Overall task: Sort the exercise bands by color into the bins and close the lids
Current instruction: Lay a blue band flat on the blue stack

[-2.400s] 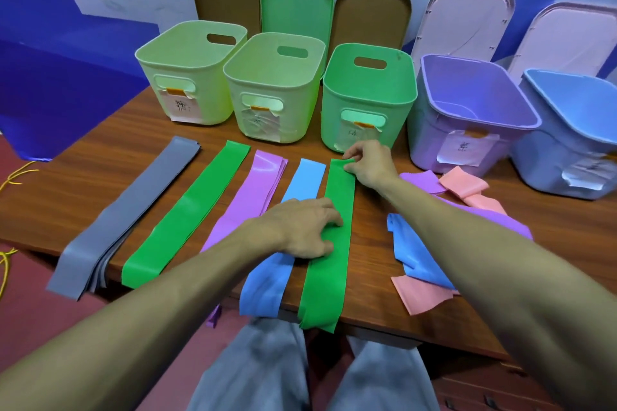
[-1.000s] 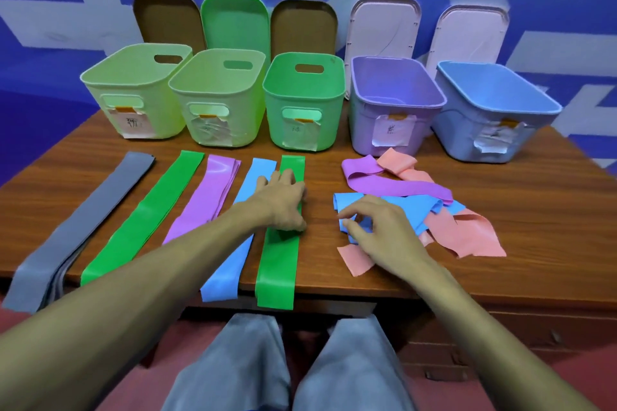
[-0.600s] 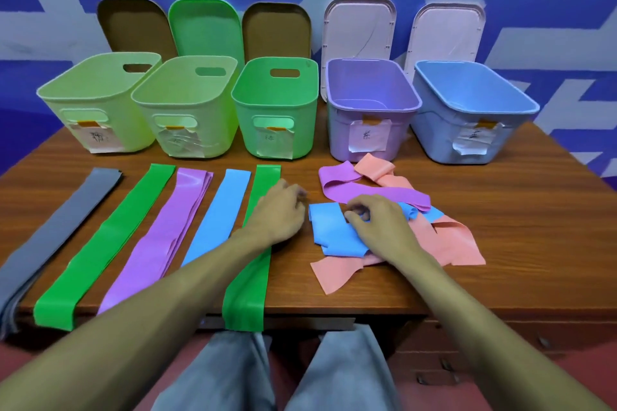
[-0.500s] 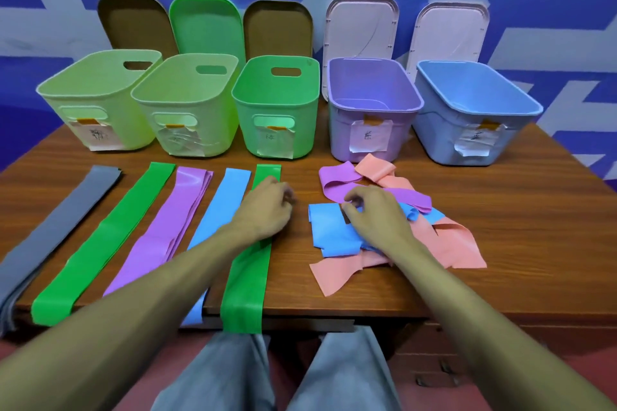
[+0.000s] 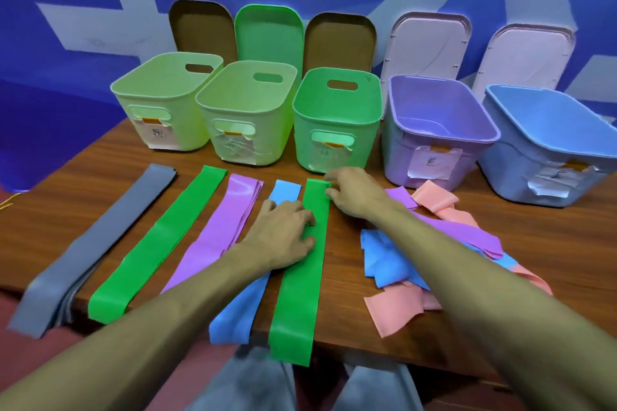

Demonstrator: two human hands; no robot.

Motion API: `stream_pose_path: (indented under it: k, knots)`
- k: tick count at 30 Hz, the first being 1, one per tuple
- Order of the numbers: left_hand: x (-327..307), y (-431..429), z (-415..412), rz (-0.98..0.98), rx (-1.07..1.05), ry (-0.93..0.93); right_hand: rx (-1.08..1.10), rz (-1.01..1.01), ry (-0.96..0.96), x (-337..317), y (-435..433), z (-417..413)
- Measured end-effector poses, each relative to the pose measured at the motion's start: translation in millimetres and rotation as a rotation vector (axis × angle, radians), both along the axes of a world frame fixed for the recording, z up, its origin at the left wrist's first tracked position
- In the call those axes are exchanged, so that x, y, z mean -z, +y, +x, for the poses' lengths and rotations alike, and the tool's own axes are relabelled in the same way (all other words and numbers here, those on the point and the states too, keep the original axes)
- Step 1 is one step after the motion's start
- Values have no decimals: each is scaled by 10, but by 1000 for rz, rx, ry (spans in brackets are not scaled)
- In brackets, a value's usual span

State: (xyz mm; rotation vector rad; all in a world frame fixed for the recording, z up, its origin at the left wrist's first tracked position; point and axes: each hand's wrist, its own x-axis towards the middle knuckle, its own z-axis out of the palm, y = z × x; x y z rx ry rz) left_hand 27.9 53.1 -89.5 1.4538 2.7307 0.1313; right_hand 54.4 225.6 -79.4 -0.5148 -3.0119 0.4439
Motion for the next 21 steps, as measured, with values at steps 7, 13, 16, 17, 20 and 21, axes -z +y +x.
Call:
stream_pose_path:
  k: [7, 13, 16, 17, 20, 21]
  knots:
    - [48, -94, -29, 25, 58, -29, 105, 38, -52, 115, -92, -318]
    - [58, -76, 50, 216, -41, -154, 43, 69, 163, -203, -65, -105]
    - [-10, -85, 86, 407, -181, -315, 8, -110, 238, -485, -87, 68]
    - [-64, -76, 96, 499, -274, -488, 3, -214, 270, -576, -112, 119]
    - [-252, -49, 107, 692, -460, -1074, 17, -568, 407, -831, -270, 262]
    - [-294, -68, 117, 666, -422, -1138, 14, -682, 447, -905, -333, 303]
